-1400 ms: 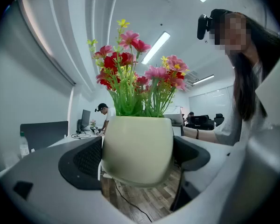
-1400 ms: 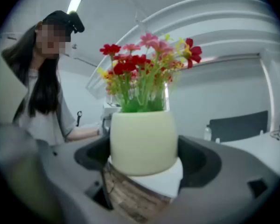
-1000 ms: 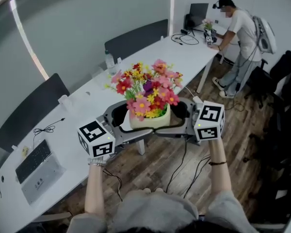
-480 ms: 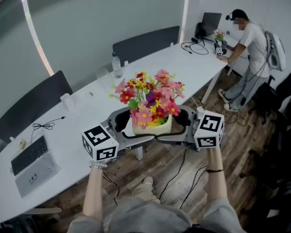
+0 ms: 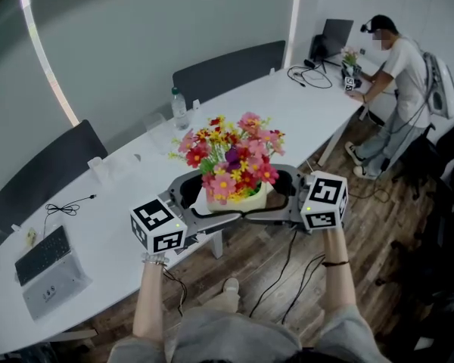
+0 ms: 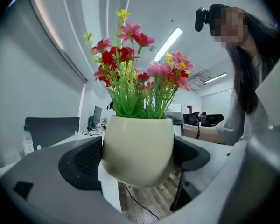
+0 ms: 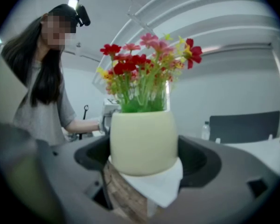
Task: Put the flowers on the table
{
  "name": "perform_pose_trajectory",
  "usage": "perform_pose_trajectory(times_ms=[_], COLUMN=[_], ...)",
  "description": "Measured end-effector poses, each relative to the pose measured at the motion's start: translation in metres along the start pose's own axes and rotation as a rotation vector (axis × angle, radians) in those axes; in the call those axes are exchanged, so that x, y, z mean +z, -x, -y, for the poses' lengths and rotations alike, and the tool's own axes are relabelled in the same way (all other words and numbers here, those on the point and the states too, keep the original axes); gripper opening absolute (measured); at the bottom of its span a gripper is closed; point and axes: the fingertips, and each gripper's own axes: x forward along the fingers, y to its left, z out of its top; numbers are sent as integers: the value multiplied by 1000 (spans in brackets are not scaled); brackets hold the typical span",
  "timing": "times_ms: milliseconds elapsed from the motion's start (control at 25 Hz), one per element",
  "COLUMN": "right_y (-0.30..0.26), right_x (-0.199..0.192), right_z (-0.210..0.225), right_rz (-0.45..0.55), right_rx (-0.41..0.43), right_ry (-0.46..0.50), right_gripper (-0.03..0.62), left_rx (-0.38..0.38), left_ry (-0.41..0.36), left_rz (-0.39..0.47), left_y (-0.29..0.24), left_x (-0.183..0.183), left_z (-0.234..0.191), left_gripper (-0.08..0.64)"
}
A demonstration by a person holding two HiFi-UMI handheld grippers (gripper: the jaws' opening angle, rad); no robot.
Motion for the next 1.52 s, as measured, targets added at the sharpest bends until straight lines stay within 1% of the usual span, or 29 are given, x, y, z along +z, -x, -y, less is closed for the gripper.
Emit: perform_pose_trajectory(times_ms=[520, 920, 1160, 1520], right_y=[-22, -33, -41, -47], right_x=[-1, -7, -12, -20], right_z=[80, 110, 131, 183], right_rz=[-24, -30, -35, -64], right_rx=[15, 40, 84, 205], right_ry=[-26, -16, -24, -23], right_gripper=[439, 439, 439, 439], left_rx=[7, 32, 74, 188], left_ry=[41, 33, 51, 80], left_rz=[-2, -9, -17, -21], left_y=[-25, -32, -39, -63], left_x=[-2, -9, -14, -21], left_z=[-80, -109, -130, -176], left_gripper=[466, 466, 466, 466])
